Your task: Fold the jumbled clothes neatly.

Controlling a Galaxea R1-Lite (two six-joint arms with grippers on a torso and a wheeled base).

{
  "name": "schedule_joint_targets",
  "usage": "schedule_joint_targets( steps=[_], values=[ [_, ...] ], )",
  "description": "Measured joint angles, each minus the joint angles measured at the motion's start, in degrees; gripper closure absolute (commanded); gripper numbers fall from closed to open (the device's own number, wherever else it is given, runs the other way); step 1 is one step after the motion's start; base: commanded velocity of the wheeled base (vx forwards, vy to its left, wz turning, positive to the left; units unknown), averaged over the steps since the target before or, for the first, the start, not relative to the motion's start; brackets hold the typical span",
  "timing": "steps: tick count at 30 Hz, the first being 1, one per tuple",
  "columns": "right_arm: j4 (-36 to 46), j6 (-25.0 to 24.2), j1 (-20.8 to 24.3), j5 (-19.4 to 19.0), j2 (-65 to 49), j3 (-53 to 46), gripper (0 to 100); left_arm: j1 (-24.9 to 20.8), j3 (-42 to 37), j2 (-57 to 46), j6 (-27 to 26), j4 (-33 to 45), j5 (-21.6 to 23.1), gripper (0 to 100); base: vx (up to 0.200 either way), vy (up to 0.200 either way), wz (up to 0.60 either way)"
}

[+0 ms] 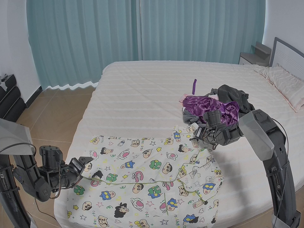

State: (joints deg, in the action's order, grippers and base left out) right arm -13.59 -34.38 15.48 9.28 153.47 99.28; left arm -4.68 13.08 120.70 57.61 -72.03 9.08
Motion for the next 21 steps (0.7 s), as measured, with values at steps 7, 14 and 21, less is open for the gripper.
schedule_joint_targets(
  steps=[7, 14, 21],
  values=[
    [-0.85, -1.50, 0.13, 1.65, 2.44, 5.66, 100, 0.02, 0.01, 0.06, 0.02, -0.02, -0.02, 0, 0.000, 0.000, 0.00],
    [-2.39, -4.78, -0.02, 6.16, 4.80, 13.35, 100, 0.02, 0.01, 0.06, 0.02, -0.02, -0.02, 0, 0.000, 0.000, 0.00],
    [-2.90, -5.14, -0.13, 6.73, 7.39, 15.17, 100, 0.02, 0.01, 0.09, 0.00, 0.00, 0.00, 0, 0.000, 0.000, 0.00]
  ],
)
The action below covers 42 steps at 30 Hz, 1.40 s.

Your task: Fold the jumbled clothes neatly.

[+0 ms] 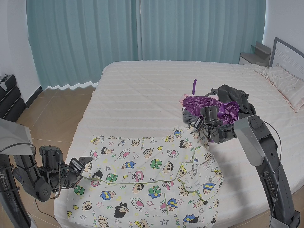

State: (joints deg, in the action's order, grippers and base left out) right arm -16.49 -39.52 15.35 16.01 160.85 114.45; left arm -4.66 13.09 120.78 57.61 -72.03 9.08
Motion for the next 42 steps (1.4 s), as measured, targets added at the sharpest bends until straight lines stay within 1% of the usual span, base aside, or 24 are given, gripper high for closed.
schedule_joint_targets(
  steps=[1, 9, 13, 16, 19, 24, 27, 32, 37, 42],
  values=[
    [-0.37, 0.00, -0.05, 0.06, 0.26, 0.02, 0, 0.00, 0.00, 0.00, 0.02, 0.00, 0.02, 0, 0.000, 0.000, 0.00],
    [0.40, -0.05, -0.37, 1.15, 0.65, 0.18, 0, 0.00, 0.00, -0.02, 0.02, -0.02, 0.05, 0, 0.000, 0.000, 0.00],
    [0.46, 0.44, -0.33, 0.09, -0.90, -0.96, 0, 0.00, 0.00, -0.09, 0.02, -0.02, 0.06, 0, 0.000, 0.000, 0.00],
    [0.18, 1.51, -0.33, -1.56, -3.16, -4.66, 0, 0.00, 0.00, -0.17, 0.02, -0.02, 0.06, 0, 0.000, 0.000, 0.00],
    [-0.68, 3.18, -0.35, -3.01, -6.19, -11.47, 0, -0.02, -0.23, -0.33, 0.02, -0.02, 0.13, 0, 0.000, 0.000, 0.00],
    [-3.43, 6.38, -0.44, -4.16, -11.40, -23.80, 0, -0.02, -0.85, -0.88, 0.05, 0.00, 0.35, 0, 0.000, 0.000, 0.00],
    [-6.66, 7.86, -0.74, -4.57, -14.88, -32.52, 0, -0.02, -1.52, -1.38, 0.02, 0.00, 0.51, 0, 0.000, 0.000, 0.00],
    [-14.59, 9.28, -1.60, -5.23, -21.60, -47.01, 0, -0.02, -3.06, -2.54, 0.02, -0.02, 0.79, 0, -0.040, 0.000, 0.00],
    [-20.72, 8.52, -2.43, -5.64, -30.10, -59.54, 0, -0.02, -4.69, -4.00, 0.02, -0.02, 1.34, 0, -0.200, 0.000, 0.00],
    [-23.44, 3.97, -2.40, -5.96, -38.41, -70.75, 0, 0.00, -6.21, -5.63, 0.00, -0.02, 2.24, 0, -0.200, 0.000, 0.00]
  ],
)
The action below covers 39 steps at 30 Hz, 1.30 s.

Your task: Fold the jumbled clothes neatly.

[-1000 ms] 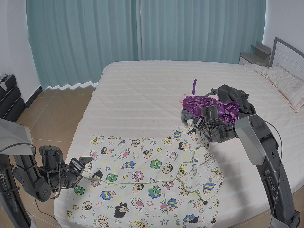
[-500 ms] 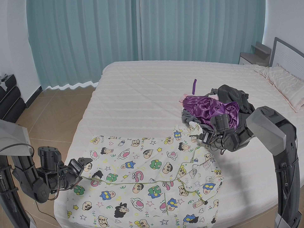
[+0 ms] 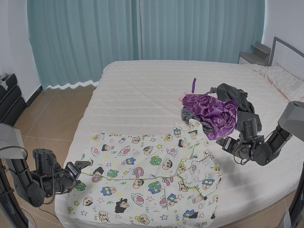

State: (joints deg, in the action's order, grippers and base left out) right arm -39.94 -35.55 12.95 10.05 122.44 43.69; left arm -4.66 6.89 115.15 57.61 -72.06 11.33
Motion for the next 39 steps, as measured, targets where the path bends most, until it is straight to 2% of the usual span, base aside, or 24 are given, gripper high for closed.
schedule_joint_targets(
  steps=[7, 10, 13, 17, 25, 27, 32, 36, 39],
  values=[
    [-3.94, -9.94, 3.72, -1.21, -8.08, -14.98, 0, 0.00, -2.35, -1.60, -0.22, 0.02, 0.88, 0, -0.200, 0.000, 0.00],
    [-8.37, -13.49, 6.18, -1.71, -10.24, -20.19, 0, 0.00, -4.05, -1.95, -0.35, 0.13, 1.12, 0, -0.200, 0.000, 0.00],
    [-14.14, -15.34, 8.05, -3.35, -11.42, -24.41, 0, 0.06, -5.32, -2.12, -0.50, 0.60, 0.96, 0, -0.200, 0.000, 0.00],
    [-18.44, -15.98, 8.91, -4.90, -11.50, -28.01, 0, 0.12, -5.73, -2.01, -1.62, 2.02, 0.63, 0, 0.000, 0.000, 0.00],
    [-23.61, -16.21, 9.48, -5.38, -10.64, -32.39, 0, -0.30, -5.88, 0.12, -9.72, 8.01, -0.11, 0, 0.000, 0.000, 0.00],
    [-24.03, -16.24, 9.51, -5.38, -10.53, -32.83, 0, -0.71, -5.88, 1.08, -10.05, 7.92, -2.19, 0, 0.000, 0.000, 0.00],
    [-24.71, -16.26, 9.59, -5.40, -10.45, -33.19, 0, -3.52, -5.88, 5.28, -10.42, 5.19, -11.01, 0, 0.000, 0.000, 0.00],
    [-25.59, -16.26, 9.59, -5.38, -10.45, -33.35, 0, -6.19, -5.88, 10.40, -10.73, -2.33, -15.64, 0, 0.000, 0.000, 0.00],
    [-26.27, -16.26, 9.57, -5.38, -10.40, -33.46, 0, -8.42, -5.88, 15.25, -11.23, -7.56, -21.31, 0, 0.000, 0.000, 0.00]
  ],
)
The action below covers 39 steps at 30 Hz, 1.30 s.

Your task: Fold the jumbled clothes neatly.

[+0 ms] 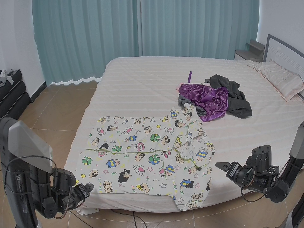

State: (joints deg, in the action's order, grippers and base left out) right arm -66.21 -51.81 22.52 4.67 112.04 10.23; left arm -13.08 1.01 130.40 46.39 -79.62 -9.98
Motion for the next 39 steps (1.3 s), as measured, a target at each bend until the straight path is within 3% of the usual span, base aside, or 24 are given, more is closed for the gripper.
schedule_joint_targets(
  steps=[6, 34, 35, 39],
  values=[
    [-0.55, -0.02, -0.04, 0.04, -0.05, -0.10, 0, -2.51, 0.30, 6.81, -2.43, -5.95, -3.28, 0, 0.000, 0.000, 0.00],
    [-2.05, -0.05, -0.41, 0.17, -0.44, -0.37, 0, -1.72, 7.91, 12.51, -5.36, -6.16, -3.58, 0, 0.000, 0.000, 0.00],
    [-2.05, -0.05, -0.41, 0.17, -0.41, -0.37, 0, -1.72, 8.02, 12.57, -5.41, -6.16, -3.61, 100, 0.000, 0.000, 0.00],
    [-2.06, -0.05, -0.59, 0.17, -0.41, -0.37, 0, -1.58, 8.46, 12.73, -5.34, -6.19, -4.18, 100, 0.000, 0.000, 0.00]
  ],
)
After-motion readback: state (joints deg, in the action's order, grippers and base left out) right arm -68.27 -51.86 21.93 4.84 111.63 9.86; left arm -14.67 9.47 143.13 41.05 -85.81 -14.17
